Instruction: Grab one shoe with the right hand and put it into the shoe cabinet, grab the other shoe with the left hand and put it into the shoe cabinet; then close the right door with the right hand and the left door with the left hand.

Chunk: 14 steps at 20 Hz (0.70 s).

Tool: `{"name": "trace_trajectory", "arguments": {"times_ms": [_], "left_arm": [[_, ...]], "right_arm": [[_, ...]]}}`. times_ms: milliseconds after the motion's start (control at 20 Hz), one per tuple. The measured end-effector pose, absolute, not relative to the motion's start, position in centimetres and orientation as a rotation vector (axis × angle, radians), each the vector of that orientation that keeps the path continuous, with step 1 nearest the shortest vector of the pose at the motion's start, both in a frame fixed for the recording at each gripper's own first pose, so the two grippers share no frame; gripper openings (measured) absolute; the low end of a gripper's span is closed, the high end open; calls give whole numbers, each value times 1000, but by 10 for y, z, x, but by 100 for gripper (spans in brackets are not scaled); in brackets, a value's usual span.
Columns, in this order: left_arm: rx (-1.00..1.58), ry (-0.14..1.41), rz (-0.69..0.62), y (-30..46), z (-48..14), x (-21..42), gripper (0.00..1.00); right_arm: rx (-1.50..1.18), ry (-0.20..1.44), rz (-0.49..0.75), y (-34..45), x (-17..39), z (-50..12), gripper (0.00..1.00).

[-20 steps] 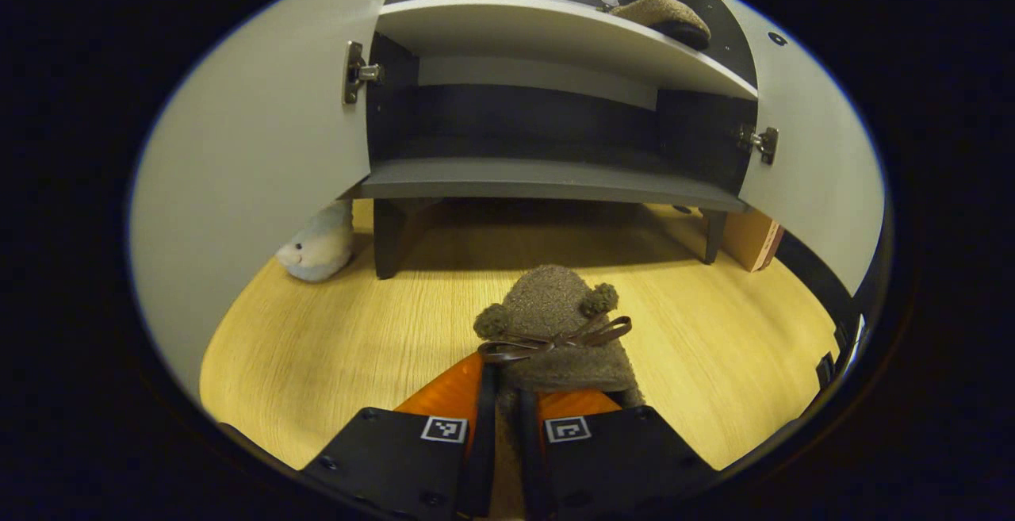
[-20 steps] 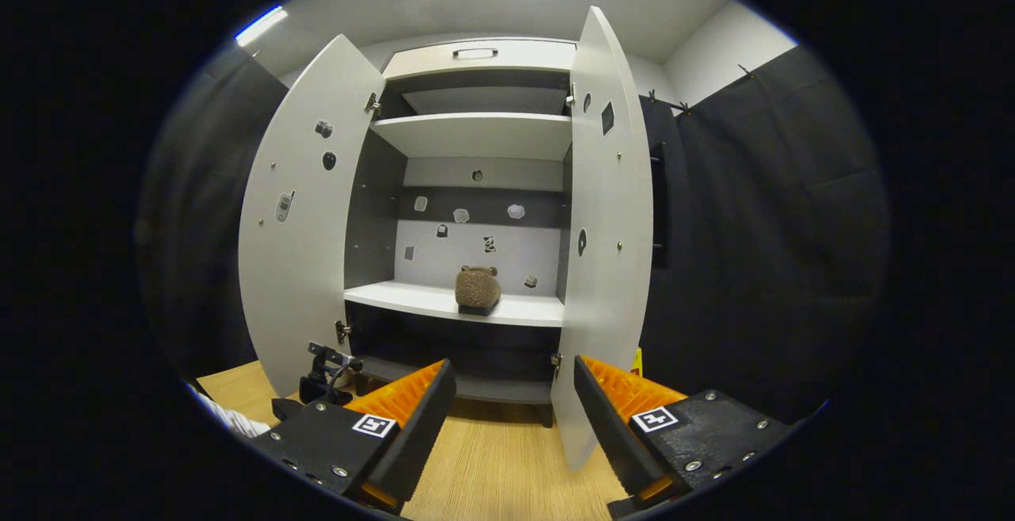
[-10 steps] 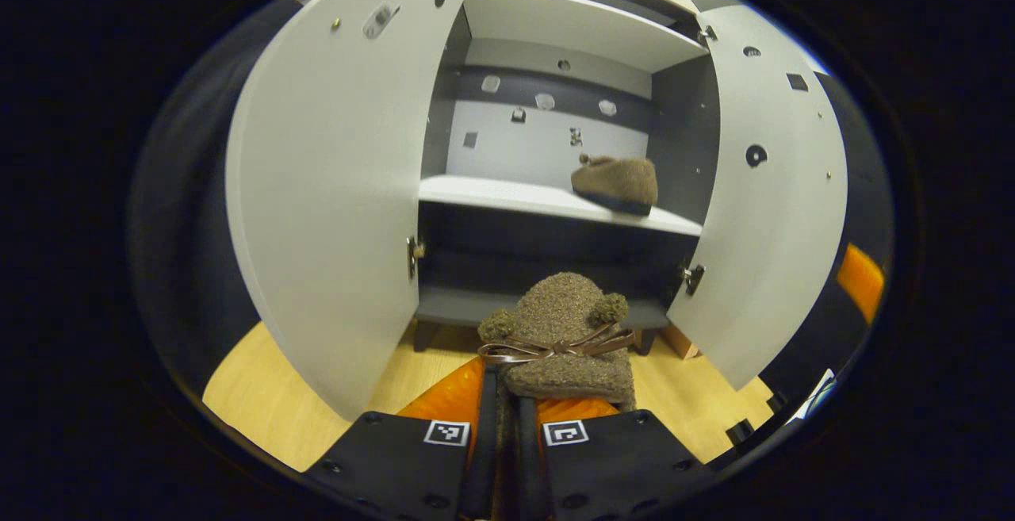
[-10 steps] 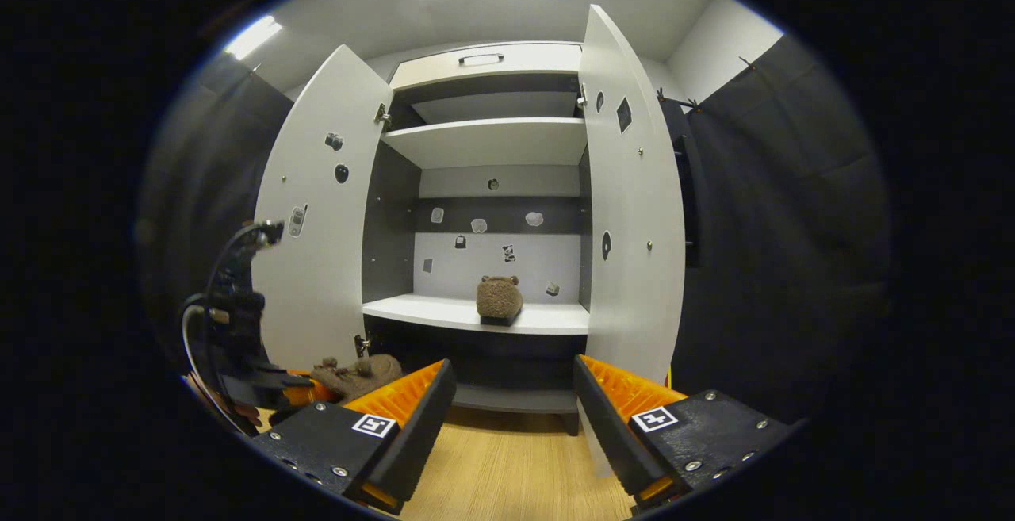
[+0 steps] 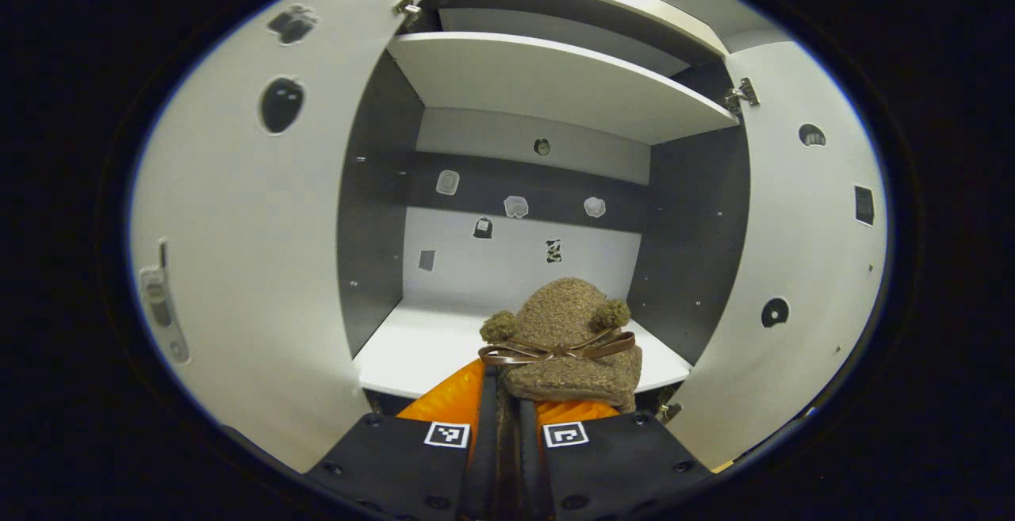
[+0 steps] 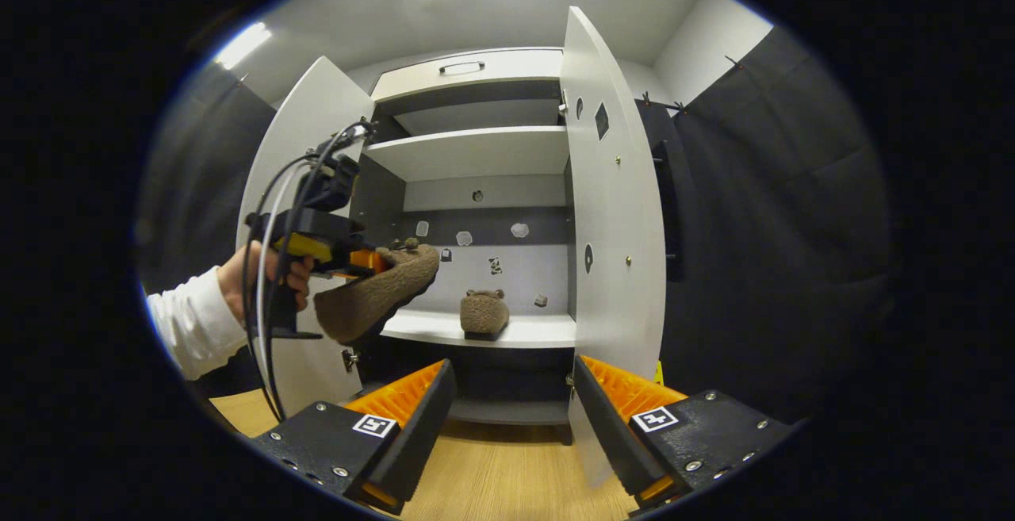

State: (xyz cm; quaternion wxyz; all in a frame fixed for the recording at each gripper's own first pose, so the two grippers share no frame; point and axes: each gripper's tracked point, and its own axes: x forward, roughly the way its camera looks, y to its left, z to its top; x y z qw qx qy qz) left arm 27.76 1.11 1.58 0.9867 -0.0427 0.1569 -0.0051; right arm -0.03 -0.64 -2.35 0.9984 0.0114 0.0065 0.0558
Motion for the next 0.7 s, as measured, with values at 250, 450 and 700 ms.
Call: {"name": "trace_trajectory", "arguments": {"times_ms": [250,450,700], "left_arm": [[-56,426,35,18,-36,398,20],[-41,511,99,35,-80,438,20],[-31,558,139,51,-108,445,28]], "right_arm": [[18,21,57,-28,-3,-21,93],[-13,42,21,-41,-9,-29,93],[-7,61,3,-51,-10,-34,93]]}}
